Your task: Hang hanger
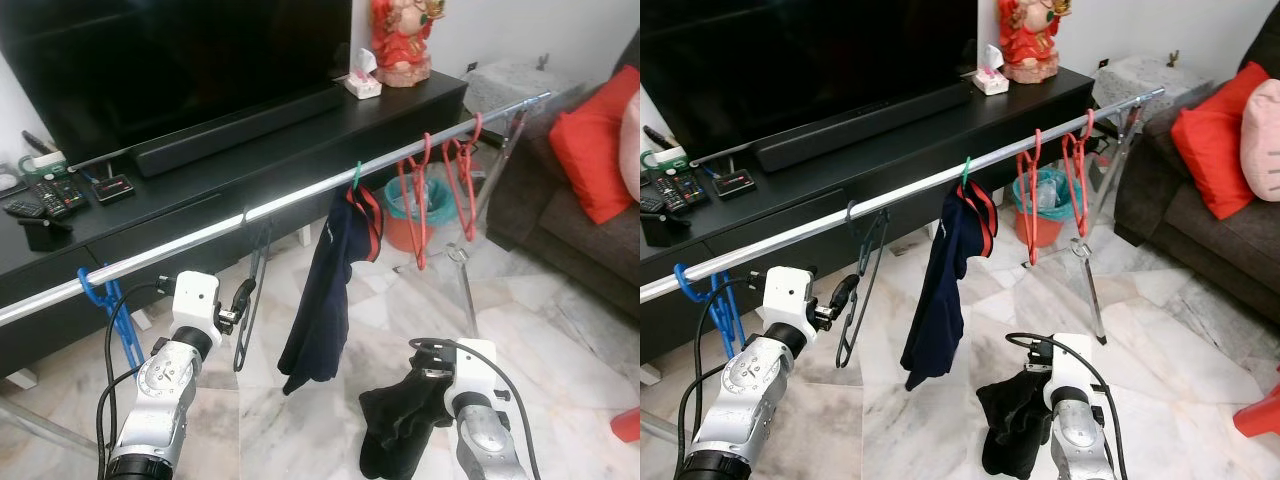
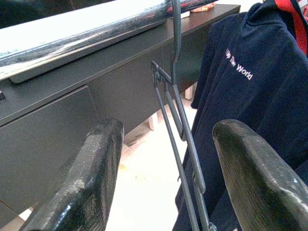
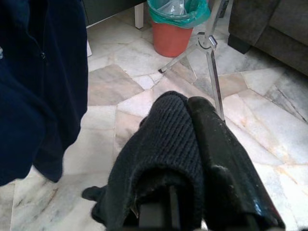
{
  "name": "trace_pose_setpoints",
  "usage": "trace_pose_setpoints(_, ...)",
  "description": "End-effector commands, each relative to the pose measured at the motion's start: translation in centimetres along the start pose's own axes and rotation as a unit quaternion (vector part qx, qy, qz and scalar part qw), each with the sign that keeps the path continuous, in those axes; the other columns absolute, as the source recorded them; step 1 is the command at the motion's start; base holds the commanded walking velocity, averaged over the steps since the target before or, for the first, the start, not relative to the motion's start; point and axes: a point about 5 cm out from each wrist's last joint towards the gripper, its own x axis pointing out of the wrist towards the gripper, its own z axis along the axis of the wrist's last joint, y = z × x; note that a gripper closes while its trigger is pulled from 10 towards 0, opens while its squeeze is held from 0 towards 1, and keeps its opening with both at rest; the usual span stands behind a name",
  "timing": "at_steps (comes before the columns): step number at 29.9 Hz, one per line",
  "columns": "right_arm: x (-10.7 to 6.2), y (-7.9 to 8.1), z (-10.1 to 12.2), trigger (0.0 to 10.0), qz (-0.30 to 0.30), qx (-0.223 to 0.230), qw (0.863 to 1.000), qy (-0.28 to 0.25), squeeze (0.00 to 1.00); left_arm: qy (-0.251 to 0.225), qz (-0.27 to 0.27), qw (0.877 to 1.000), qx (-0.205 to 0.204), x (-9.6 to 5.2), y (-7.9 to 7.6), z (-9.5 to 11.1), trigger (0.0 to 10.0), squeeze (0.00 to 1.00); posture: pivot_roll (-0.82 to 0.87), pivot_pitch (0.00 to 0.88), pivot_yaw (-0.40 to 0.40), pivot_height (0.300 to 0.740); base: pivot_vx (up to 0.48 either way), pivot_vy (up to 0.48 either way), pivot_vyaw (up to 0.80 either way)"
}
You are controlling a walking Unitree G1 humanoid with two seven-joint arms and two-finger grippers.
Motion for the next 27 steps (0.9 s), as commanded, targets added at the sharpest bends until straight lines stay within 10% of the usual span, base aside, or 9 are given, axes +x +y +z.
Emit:
trace_pose_setpoints(1,0.32,0.14,0.98,10.0,0.003,0.001,1.0,-0.018,0.0,-0.003,0.006,1.0,-0.001,-0.04,0.26,0.34,10.0,0.0,-0.1,0.0,0.042,0.74,0.0,0.0,0.0)
trace_pose_setpoints(27,0.3,0.5,0.85,10.0,0.009,0.002,1.0,-0.014,0.0,-0.004,0.006,1.0,0.007,-0.23,0.38,0.4,10.0,0.0,-0.1,0.0,0.044,0.74,0.234,0.0,-0.11)
